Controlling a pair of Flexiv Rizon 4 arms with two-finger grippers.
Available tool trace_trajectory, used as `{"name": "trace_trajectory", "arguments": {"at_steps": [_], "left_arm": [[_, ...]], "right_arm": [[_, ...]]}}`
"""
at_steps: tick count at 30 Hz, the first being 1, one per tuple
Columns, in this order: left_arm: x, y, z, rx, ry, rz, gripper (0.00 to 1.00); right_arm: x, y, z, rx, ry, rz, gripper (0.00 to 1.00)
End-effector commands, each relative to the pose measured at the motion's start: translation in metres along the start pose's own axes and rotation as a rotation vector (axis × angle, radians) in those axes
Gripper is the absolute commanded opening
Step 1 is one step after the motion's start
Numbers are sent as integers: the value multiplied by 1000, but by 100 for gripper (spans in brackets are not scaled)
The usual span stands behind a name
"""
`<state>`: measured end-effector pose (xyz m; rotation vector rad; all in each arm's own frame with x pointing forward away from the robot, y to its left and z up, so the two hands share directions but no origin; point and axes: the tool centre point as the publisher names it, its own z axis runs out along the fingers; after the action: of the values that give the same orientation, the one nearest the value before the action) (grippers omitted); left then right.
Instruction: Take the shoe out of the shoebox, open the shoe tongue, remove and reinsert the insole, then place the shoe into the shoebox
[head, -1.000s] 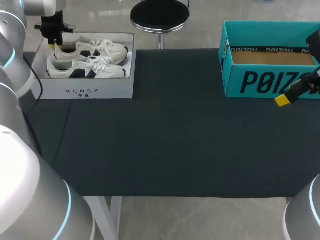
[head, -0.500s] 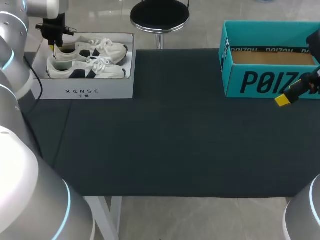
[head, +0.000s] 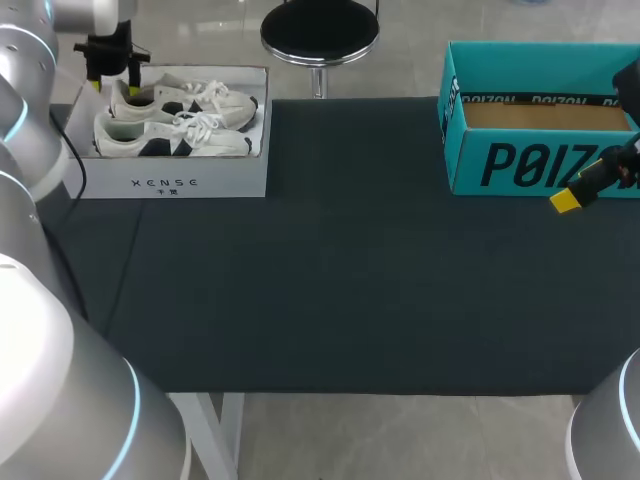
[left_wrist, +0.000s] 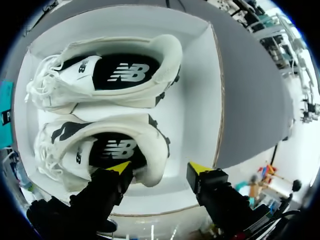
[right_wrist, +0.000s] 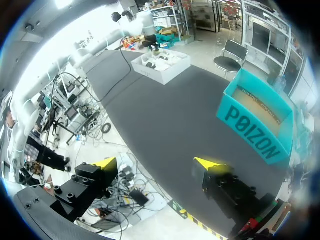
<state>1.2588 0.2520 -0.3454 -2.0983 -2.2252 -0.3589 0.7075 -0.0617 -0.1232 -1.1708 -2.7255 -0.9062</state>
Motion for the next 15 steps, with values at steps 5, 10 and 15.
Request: {"name": "trace_trajectory", "arguments": {"at_steps": [5, 10, 15], "left_arm": [[13, 4, -52, 21, -81, -88, 100], [16, -20, -78, 7, -124, -64, 100], [21, -51, -98, 22, -167, -26, 100]], "right_arm": [[-1, 2, 1, 4, 2, 0, 100], [-1, 2, 1, 4, 2, 0, 100], [-1, 2, 1, 4, 2, 0, 100]]}}
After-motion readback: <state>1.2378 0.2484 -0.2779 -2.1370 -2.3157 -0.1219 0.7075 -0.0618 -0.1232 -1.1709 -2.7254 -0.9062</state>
